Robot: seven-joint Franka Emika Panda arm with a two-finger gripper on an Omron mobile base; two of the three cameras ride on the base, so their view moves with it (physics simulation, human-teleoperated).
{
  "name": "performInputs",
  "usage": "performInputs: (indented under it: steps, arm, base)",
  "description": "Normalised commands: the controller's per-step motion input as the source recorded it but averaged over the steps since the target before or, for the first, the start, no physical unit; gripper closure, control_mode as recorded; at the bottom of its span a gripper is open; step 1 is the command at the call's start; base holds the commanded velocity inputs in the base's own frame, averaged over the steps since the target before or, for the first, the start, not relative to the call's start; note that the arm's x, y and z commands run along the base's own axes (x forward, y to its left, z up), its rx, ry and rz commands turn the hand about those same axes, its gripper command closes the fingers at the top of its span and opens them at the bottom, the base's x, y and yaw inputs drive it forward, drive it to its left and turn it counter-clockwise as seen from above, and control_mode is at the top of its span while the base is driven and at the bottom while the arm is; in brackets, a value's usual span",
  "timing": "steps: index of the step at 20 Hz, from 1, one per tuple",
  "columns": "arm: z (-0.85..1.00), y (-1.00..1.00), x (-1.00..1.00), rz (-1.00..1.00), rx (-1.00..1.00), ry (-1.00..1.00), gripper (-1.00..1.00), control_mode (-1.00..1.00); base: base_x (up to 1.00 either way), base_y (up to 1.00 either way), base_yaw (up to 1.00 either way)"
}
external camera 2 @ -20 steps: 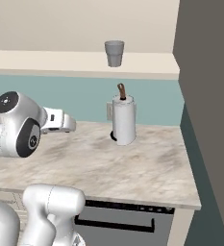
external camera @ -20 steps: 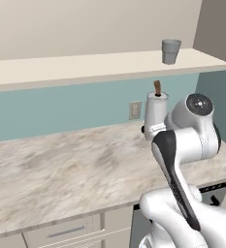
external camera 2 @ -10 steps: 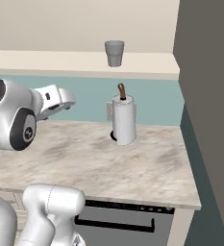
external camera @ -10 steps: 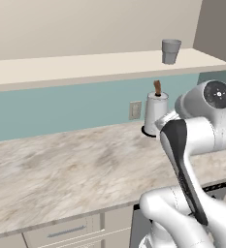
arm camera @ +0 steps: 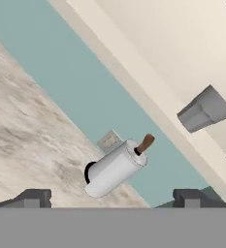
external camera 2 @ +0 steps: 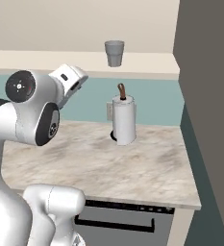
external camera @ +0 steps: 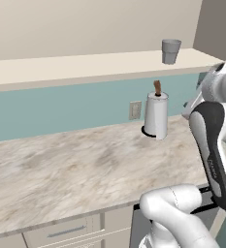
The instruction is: There is a bowl on the dining counter. Grab a lemon wedge from the fridge and place it in the bowl. Then get the liquor bottle and glass cup from the cabinet and place them next to the bowl.
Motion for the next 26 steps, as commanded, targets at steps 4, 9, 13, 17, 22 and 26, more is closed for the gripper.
performInputs:
  steps: [4,9,13,17,22,26]
  arm:
    - [0.41,-0.26,0.13,0.22,-0.19,-0.13,-1.0,-1.0]
    - [0.03,-0.02,0.04,0.02,-0.03,-0.01,-1.0,-1.0]
    - [0.24,-0.03,0.01,0.04,-0.18,-0.08,-1.0,-1.0]
    - [0.39,-0.04,0.34,0.06,-0.28,-0.01,-1.0,-1.0]
    - [0.19,-0.03,0.53,0.06,-0.2,0.0,-1.0,-1.0]
    - [0.08,-0.16,0.5,0.09,-0.1,-0.04,-1.0,-1.0]
  base:
    - [0.0,0.0,0.0]
    - [0.0,0.0,0.0]
    - [0.0,0.0,0.0]
    - [0.0,0.0,0.0]
    - [0.0,0.0,0.0]
    - [0.0,0.0,0.0]
